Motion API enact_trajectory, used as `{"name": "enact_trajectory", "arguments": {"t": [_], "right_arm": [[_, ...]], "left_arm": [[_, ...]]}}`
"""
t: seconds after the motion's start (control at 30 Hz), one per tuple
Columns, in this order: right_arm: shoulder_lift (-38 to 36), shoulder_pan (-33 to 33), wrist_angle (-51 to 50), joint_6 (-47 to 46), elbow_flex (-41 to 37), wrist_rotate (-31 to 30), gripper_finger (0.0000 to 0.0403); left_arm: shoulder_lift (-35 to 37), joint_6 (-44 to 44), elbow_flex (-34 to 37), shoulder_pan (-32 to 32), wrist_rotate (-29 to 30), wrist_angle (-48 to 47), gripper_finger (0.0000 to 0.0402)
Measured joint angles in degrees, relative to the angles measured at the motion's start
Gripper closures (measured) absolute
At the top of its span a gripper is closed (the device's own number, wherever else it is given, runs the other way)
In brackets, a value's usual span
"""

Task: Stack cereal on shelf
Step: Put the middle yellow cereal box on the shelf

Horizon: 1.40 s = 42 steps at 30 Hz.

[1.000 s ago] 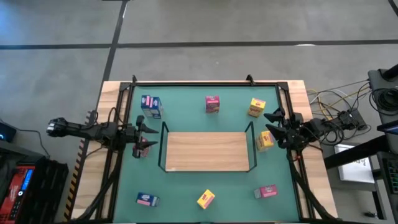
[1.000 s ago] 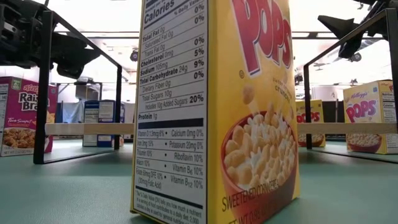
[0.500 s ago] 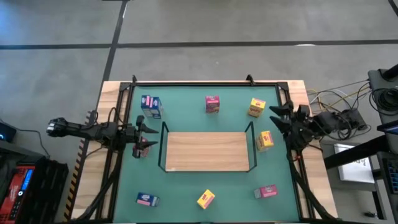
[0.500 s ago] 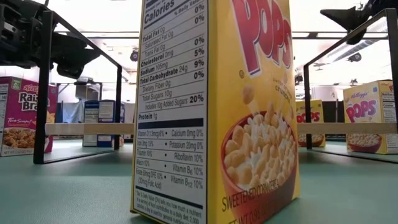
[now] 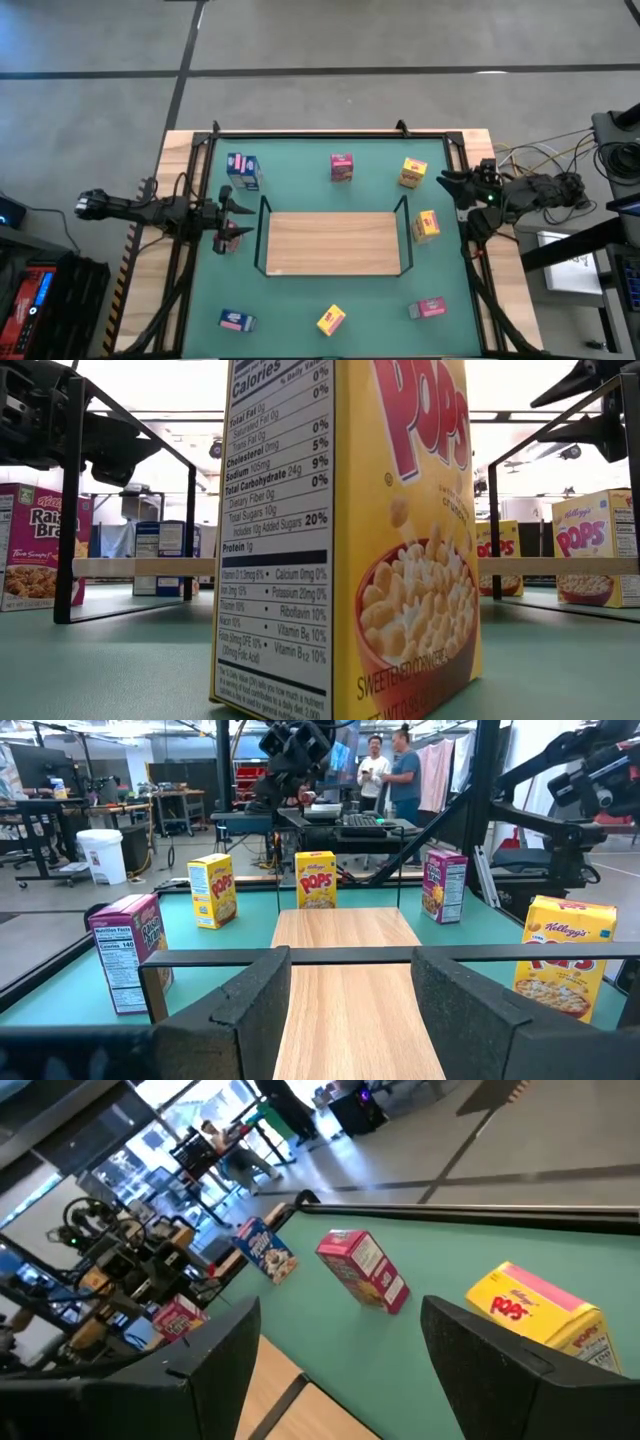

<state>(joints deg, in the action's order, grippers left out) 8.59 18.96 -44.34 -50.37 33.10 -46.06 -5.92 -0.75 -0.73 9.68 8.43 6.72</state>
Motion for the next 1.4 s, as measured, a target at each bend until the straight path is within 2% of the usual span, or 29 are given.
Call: {"name": "enact_trajectory", "arguments": {"t": [0.23,0.4,0.63,0.97,1.4], "right_arm": [[6.06,0.00,-0.89,0.60,3.66,-0.02,0.0138],[10.49,0.00,-6.31,-0.61,6.60,0.00,0.0138],[15.33,0.00,-14.83,-5.99,9.86,4.55,0.0138],[17.78,-0.04,-22.99,-18.37,12.24,7.07,0.0138],[24.82,-0.14,-24.45,-16.86,12.97,13.19,0.0138]], "left_arm": [[-0.01,-0.02,0.00,-0.01,0.00,0.02,0.0209],[-0.01,0.00,0.00,-0.01,0.01,0.01,0.0209],[0.01,0.00,0.00,0.00,0.00,0.01,0.0209],[0.00,0.00,0.00,-0.01,0.01,0.00,0.0209],[-0.01,0.00,0.00,0.00,0.00,0.01,0.0209]]}}
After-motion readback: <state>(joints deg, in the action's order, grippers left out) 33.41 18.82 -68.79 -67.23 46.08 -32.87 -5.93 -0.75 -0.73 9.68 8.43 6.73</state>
